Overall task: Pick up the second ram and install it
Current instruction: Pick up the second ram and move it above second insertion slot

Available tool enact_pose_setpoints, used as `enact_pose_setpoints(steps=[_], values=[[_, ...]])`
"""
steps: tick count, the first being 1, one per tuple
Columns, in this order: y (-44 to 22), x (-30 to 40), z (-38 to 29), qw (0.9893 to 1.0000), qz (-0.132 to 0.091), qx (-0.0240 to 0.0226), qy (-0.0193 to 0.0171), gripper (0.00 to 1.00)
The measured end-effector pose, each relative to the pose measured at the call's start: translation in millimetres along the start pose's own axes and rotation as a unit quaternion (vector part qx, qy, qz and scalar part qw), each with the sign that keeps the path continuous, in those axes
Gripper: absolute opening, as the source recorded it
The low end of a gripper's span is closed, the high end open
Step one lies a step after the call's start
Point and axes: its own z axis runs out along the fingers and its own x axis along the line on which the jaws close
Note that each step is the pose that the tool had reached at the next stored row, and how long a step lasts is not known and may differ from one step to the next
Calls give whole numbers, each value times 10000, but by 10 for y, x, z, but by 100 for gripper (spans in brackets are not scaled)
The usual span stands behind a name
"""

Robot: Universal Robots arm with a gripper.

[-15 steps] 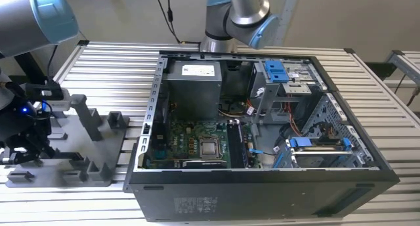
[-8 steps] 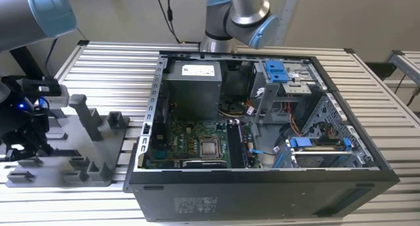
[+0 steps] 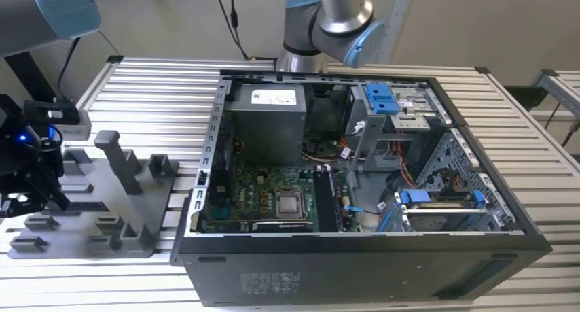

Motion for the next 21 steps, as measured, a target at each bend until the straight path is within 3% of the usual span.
enact_pose_setpoints(steps=[21], values=[[1,-24,-448,10000,0,0,-8,14]])
